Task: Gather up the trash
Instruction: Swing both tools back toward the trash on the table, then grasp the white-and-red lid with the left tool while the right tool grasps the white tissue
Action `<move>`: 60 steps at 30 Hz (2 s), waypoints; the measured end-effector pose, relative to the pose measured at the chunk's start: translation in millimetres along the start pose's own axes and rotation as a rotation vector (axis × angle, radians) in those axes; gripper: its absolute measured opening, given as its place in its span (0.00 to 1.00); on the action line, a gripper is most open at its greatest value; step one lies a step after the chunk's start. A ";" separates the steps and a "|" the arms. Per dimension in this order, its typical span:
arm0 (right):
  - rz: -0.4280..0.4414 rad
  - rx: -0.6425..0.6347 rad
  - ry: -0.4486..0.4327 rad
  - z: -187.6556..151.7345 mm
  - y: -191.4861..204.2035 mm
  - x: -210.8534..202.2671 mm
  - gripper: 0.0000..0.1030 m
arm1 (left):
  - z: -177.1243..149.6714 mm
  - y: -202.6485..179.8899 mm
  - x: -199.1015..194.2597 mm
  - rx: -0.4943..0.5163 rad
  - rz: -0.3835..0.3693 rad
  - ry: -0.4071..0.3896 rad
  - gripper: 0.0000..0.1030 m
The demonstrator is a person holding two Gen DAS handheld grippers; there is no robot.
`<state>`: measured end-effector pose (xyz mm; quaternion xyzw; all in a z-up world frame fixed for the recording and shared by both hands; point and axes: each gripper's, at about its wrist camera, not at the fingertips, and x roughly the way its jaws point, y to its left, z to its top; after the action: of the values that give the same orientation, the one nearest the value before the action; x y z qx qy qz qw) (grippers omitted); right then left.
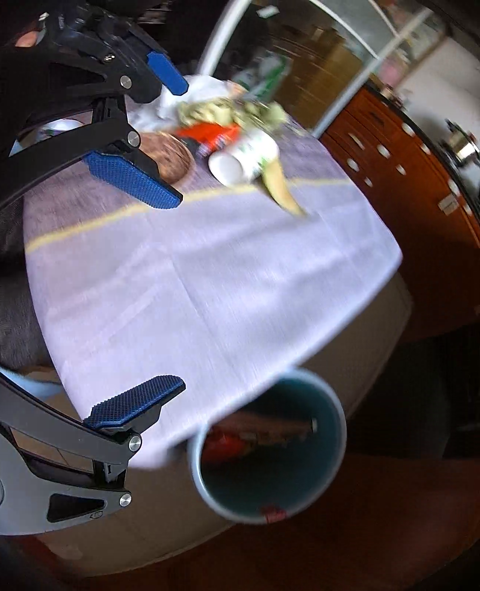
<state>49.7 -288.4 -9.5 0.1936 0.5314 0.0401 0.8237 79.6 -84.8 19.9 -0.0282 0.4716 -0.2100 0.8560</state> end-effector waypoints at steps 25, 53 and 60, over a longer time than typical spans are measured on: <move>0.019 -0.330 0.152 -68.4 147.6 47.3 0.85 | -157.6 152.2 -51.5 -0.142 0.142 0.135 0.95; 0.089 -0.488 0.106 -74.3 218.3 53.7 0.85 | -140.3 201.4 -78.6 -0.196 0.181 -0.043 0.08; 0.172 -0.624 0.139 -75.3 285.7 108.7 0.85 | -145.4 238.8 -78.5 -0.294 0.199 -0.031 0.08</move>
<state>69.5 25.2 -26.8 -0.0273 0.5302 0.2835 0.7986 3.4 184.7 -56.9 -0.1093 0.4846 -0.0524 0.8663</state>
